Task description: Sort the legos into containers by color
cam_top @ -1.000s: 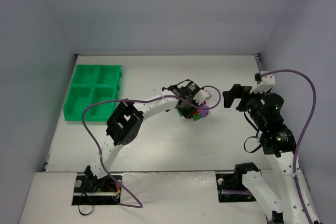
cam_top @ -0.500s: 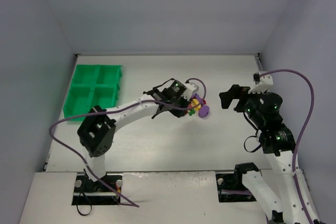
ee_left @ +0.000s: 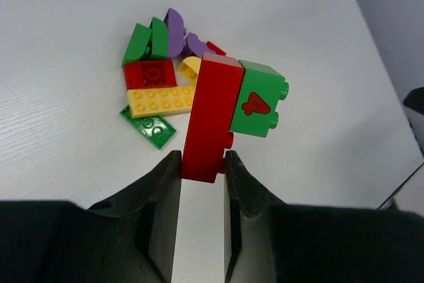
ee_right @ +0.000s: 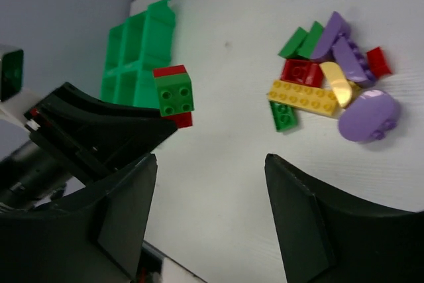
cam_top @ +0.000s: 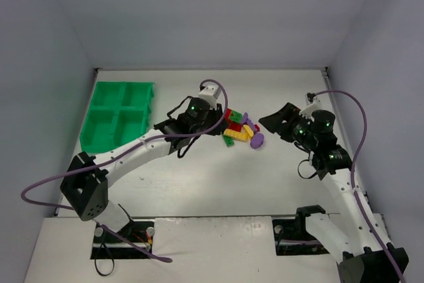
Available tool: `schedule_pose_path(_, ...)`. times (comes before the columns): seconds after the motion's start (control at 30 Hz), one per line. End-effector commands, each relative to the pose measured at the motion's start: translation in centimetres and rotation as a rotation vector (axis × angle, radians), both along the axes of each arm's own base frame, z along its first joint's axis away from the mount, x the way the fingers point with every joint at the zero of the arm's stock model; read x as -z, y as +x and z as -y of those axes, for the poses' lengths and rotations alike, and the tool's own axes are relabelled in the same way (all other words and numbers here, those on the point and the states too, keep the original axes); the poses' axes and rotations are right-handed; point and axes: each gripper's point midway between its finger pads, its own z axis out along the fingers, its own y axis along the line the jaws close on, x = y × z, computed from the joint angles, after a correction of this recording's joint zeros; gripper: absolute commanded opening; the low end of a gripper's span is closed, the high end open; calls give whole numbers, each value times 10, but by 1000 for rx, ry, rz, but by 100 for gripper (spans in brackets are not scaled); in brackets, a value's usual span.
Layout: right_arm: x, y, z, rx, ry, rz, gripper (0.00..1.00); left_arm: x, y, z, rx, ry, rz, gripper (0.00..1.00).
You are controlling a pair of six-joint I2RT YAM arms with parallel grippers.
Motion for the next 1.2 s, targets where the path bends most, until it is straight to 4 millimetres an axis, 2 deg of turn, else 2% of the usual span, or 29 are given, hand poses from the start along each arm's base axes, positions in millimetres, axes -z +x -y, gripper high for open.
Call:
schedule_pose_path(0.0,-52,12,-24,-61,211,118,62,-72,14,7,-74,-218,117,0)
schedule_pose_path(0.1,-50,19,-29,-76,241,101,64,-78,14,8,-73,-234,129,0)
schedule_pose_path(0.23,-54,25,-35,-80,267,105,76,-85,12,8,-68,-251,143,0)
schedule_pose_path(0.33,-52,29,-42,-90,268,101,77,-86,10,11,-53,-258,143,0)
schedule_pose_path(0.6,-41,44,-72,-135,215,94,70,-91,4,22,-1,-259,138,0)
schedule_pose_path(0.7,-45,49,-79,-152,218,113,68,-92,1,25,12,-264,134,0)
schedule_pose_path(0.97,-45,58,-82,-155,196,127,67,-90,-1,34,37,-266,124,0)
schedule_pose_path(1.17,-43,58,-83,-163,185,130,58,-89,0,37,37,-264,115,0)
